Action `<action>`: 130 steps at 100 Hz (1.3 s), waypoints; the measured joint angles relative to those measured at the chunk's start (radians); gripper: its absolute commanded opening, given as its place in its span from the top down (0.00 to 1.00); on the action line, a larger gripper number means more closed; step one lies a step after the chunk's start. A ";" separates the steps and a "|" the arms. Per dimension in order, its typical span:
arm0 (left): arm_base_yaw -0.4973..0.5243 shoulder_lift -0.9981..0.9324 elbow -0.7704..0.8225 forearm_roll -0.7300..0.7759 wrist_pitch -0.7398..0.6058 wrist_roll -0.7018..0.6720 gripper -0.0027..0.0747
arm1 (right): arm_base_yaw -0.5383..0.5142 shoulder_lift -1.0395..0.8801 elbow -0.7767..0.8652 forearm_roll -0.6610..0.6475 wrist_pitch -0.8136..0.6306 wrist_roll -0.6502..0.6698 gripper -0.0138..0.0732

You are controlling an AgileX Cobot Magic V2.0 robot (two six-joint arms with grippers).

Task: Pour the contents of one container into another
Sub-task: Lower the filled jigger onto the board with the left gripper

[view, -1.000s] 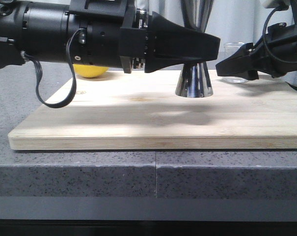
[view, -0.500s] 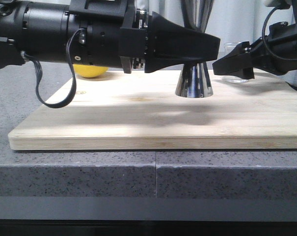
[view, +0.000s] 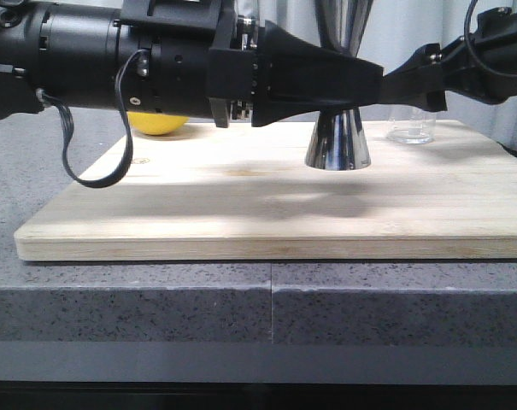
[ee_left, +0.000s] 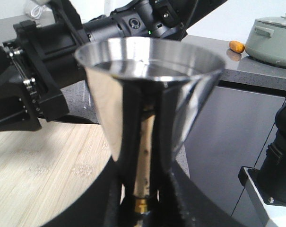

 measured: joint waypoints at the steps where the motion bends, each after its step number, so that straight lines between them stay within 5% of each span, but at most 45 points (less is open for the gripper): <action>1: 0.000 0.000 0.000 0.000 0.000 0.000 0.99 | 0.000 -0.001 0.000 0.000 0.000 0.000 0.16; 76: 0.078 0.000 -0.009 -0.062 0.030 0.032 0.99 | 0.000 -0.318 0.002 0.041 -0.010 0.000 0.16; 130: 0.136 0.000 -0.081 -0.078 0.151 0.047 0.99 | 0.000 -0.364 0.002 0.041 -0.029 0.000 0.16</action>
